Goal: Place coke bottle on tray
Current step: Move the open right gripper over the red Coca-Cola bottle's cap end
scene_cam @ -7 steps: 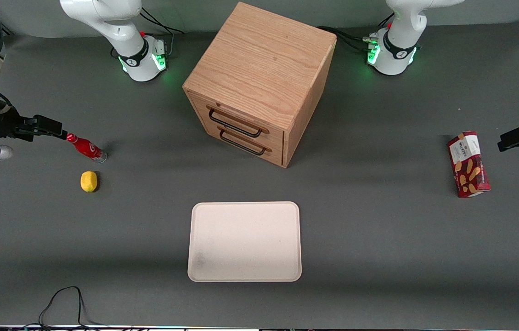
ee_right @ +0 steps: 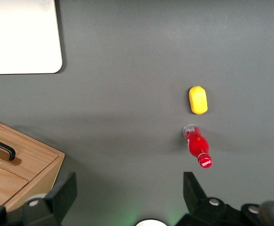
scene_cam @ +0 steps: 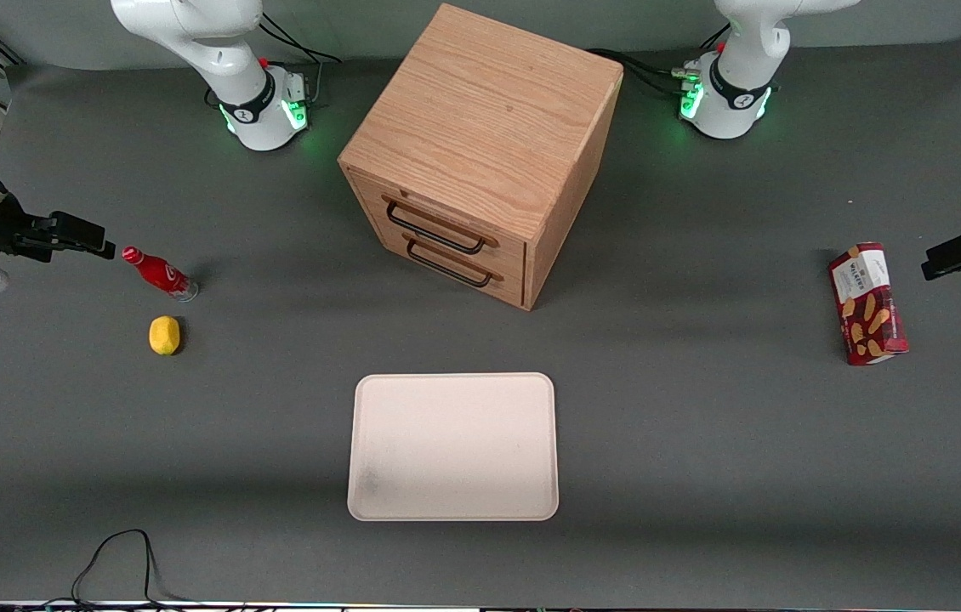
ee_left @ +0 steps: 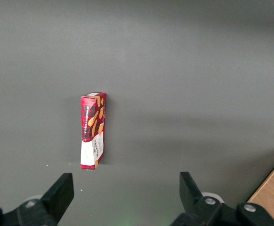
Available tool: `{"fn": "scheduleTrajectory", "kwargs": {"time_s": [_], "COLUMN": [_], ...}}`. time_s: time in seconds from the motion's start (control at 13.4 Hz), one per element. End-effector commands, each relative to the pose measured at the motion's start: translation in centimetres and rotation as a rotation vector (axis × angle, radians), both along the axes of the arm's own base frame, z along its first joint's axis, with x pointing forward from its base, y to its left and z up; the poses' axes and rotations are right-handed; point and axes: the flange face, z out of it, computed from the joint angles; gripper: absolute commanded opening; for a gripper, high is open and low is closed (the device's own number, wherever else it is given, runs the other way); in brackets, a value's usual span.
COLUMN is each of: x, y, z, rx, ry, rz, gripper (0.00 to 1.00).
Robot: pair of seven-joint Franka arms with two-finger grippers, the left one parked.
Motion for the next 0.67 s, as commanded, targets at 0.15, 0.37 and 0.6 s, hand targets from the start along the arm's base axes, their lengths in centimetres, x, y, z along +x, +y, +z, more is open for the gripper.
{"fn": "scheduleTrajectory", "kwargs": {"time_s": [0.15, 0.37, 0.6], "x": [0.31, 0.3, 0.22], "y": [-0.27, -0.29, -0.2], "z": [0.37, 0.3, 0.16], "rx": [-0.002, -0.004, -0.003], "ry": [0.011, 0.013, 0.017], "rz": [-0.014, -0.02, -0.014], "gripper": [1.0, 1.0, 1.0]}}
